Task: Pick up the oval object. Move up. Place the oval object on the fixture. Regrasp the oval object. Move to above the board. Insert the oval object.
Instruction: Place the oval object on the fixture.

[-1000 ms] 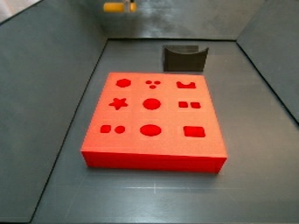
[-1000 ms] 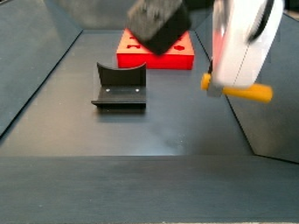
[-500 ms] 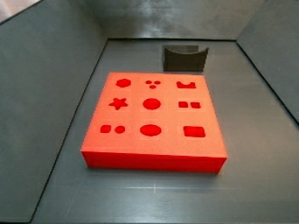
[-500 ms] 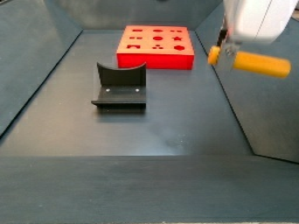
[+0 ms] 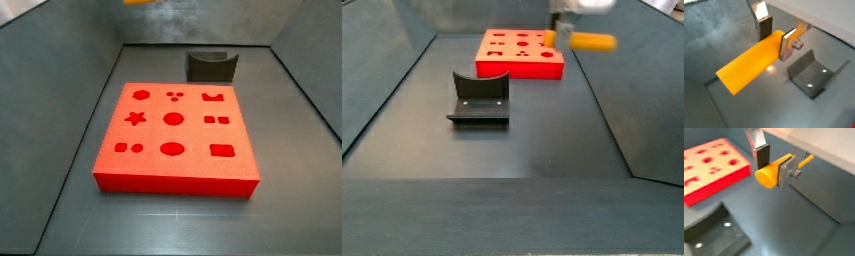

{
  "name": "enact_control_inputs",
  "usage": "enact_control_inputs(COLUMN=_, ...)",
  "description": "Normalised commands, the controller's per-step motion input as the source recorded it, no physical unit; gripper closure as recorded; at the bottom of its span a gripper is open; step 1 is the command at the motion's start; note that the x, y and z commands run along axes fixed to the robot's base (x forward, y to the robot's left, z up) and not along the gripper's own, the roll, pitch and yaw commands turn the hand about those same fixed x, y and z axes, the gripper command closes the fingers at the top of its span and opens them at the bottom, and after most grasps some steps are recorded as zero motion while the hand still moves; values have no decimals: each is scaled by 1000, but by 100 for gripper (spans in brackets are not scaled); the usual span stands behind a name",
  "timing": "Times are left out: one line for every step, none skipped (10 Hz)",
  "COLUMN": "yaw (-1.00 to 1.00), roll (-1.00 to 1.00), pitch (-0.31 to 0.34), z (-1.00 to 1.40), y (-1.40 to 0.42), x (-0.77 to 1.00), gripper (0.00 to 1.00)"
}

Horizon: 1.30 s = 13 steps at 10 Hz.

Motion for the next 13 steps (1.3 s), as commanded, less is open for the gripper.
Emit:
enact_control_inputs(yaw=1000, roll=7, pitch=-13, z=-37, y=-1000, x=704, gripper=100)
enact_control_inputs(yaw=1000, roll=7, pitch=-9, z=-44, y=-1000, x=759, gripper=100)
enact_control_inputs(yaw=1000, roll=8, pitch=-8, z=-49, y=-1000, x=799, gripper=100)
enact_control_inputs(yaw=1000, roll=10, pitch=-6, z=-60, y=-1000, x=905, gripper=100)
enact_control_inputs(yaw=1000, roll=13, pitch=-4, z=-55, y=-776, x=805, gripper=100)
enact_control_inputs(yaw=1000, roll=19, pitch=-1, z=-46, y=-452, x=646, gripper=100)
enact_control_inputs(yaw=1000, roll=22, pitch=1, z=-38, y=-292, x=567, gripper=100)
enact_control_inputs(yaw=1000, roll=26, pitch=8, z=-30, y=-74, x=367, gripper=100)
enact_control_inputs(yaw=1000, roll=29, pitch=12, z=-29, y=-38, x=288, gripper=100)
enact_control_inputs(yaw=1000, roll=-532, pitch=73, z=35, y=1000, x=548, gripper=100)
enact_control_inputs(yaw=1000, roll=-556, pitch=80, z=40, y=1000, x=506, gripper=100)
enact_control_inputs(yaw=1000, roll=-628, pitch=110, z=21, y=1000, x=477, gripper=100)
enact_control_inputs(yaw=1000, roll=-642, pitch=126, z=20, y=1000, x=476, gripper=100)
